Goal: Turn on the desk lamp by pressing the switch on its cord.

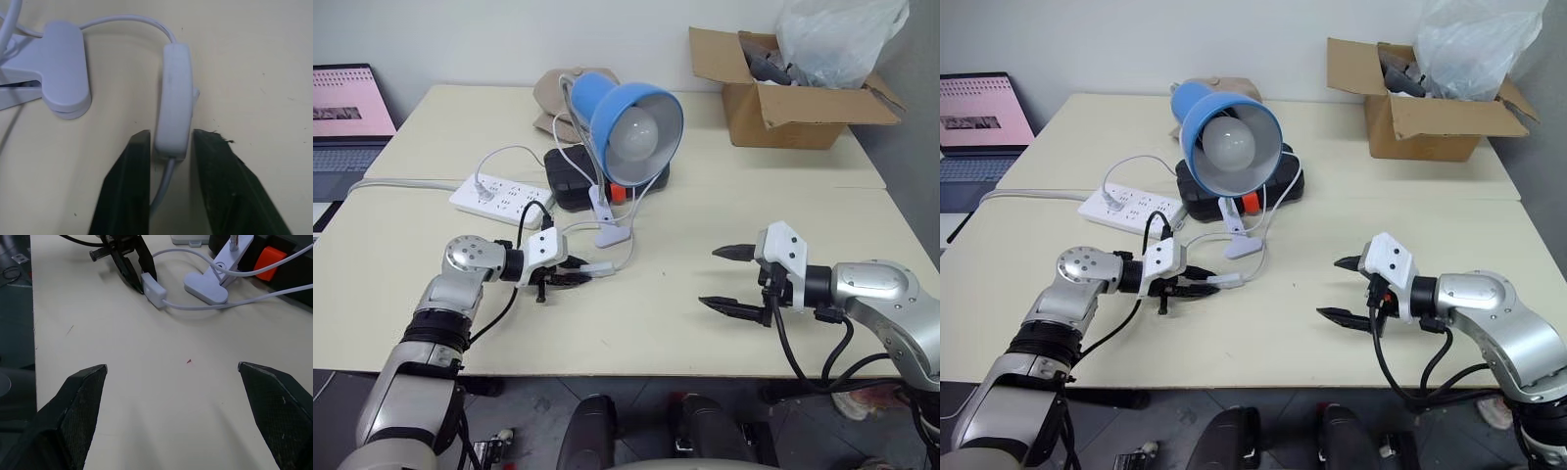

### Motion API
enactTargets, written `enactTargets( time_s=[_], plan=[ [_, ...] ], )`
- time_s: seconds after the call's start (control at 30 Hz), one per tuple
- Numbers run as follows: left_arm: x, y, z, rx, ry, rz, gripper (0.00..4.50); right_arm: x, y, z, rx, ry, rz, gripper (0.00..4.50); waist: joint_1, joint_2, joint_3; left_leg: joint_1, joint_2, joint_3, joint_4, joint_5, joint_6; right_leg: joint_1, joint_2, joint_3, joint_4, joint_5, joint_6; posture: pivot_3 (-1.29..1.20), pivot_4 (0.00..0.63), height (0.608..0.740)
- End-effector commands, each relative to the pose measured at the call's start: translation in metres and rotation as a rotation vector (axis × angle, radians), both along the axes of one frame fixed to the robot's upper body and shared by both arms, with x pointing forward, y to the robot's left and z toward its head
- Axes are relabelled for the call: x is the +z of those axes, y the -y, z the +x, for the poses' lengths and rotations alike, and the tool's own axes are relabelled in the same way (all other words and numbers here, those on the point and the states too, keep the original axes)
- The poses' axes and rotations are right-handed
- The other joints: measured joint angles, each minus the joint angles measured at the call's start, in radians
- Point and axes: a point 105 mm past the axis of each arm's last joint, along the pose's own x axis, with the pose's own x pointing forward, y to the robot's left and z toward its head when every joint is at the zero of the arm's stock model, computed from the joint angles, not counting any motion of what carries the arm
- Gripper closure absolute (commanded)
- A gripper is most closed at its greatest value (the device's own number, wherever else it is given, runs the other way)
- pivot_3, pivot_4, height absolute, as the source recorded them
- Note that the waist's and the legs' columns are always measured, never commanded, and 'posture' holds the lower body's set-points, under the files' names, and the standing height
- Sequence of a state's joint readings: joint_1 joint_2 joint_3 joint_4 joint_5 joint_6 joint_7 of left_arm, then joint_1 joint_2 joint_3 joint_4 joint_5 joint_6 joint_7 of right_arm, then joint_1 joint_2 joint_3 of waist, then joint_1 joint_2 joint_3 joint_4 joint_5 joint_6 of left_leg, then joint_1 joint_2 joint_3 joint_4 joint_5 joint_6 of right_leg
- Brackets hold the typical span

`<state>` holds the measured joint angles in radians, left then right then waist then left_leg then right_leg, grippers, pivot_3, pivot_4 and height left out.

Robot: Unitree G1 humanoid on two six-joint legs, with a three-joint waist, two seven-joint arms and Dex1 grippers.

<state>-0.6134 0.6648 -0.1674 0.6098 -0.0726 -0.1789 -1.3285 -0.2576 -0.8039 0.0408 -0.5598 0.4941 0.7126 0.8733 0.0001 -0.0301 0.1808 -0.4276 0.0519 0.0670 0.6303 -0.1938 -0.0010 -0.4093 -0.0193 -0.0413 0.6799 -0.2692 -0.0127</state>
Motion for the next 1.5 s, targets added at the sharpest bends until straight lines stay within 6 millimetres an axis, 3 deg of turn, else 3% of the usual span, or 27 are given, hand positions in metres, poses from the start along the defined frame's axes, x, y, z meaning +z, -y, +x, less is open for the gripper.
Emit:
enactTargets(
  time_s=[0.03, 0.23, 0.5, 0.73, 0.87, 1.5],
  plan=[
    [0.012, 0.007, 0.004, -0.025, 0.044, -0.014, 4.1, 0.01, -0.003, -0.001, 0.025, 0.042, 0.004, 0.0, 0.0, 0.0, 0.0, 0.0, 0.0, 0.0, 0.0, 0.0, 0.0, 0.0, 0.0, 0.0, 0.0, 0.0, 0.0, 0.0, 0.15, 0.74],
    [0.022, 0.025, -0.009, -0.141, 0.055, -0.007, 4.11, 0.013, -0.005, 0.0, 0.026, 0.057, 0.018, 0.0, 0.0, 0.0, 0.0, 0.0, 0.0, 0.0, 0.0, 0.0, 0.0, 0.0, 0.0, 0.0, 0.0, 0.0, 0.0, 0.0, 0.15, 0.74],
    [0.048, 0.063, -0.033, -0.309, 0.046, -0.011, 4.11, 0.02, -0.033, 0.009, 0.069, 0.06, 0.07, 0.0, -0.003, 0.0, 0.0, 0.0, 0.0, -0.001, 0.001, 0.0, 0.0, 0.0, 0.001, 0.0, 0.001, 0.0, 0.0, 0.0, 0.15, 0.74],
    [0.048, 0.069, -0.033, -0.309, 0.045, 0.005, 4.11, 0.017, -0.066, 0.012, 0.16, 0.038, 0.047, 0.0, -0.004, 0.0, 0.0, 0.0, 0.0, -0.001, 0.001, 0.0, 0.0, 0.0, 0.001, 0.0, 0.001, 0.0, 0.0, 0.0, 0.15, 0.74],
    [0.046, 0.068, -0.032, -0.282, 0.036, 0.003, 4.11, 0.003, -0.078, 0.014, 0.195, 0.013, 0.005, 0.0, -0.003, 0.0, 0.0, 0.0, 0.0, -0.001, 0.001, 0.0, 0.0, 0.0, 0.001, 0.0, 0.001, 0.0, 0.0, 0.0, 0.15, 0.74],
    [0.041, 0.069, -0.033, -0.268, 0.034, -0.007, 4.11, -0.014, -0.094, 0.026, 0.216, 0.01, -0.027, 0.0, -0.002, 0.0, 0.0, 0.0, 0.0, -0.001, 0.002, 0.0, 0.0, 0.0, 0.001, 0.0, 0.002, 0.0, 0.0, 0.0, 0.15, 0.74]
  ],
)
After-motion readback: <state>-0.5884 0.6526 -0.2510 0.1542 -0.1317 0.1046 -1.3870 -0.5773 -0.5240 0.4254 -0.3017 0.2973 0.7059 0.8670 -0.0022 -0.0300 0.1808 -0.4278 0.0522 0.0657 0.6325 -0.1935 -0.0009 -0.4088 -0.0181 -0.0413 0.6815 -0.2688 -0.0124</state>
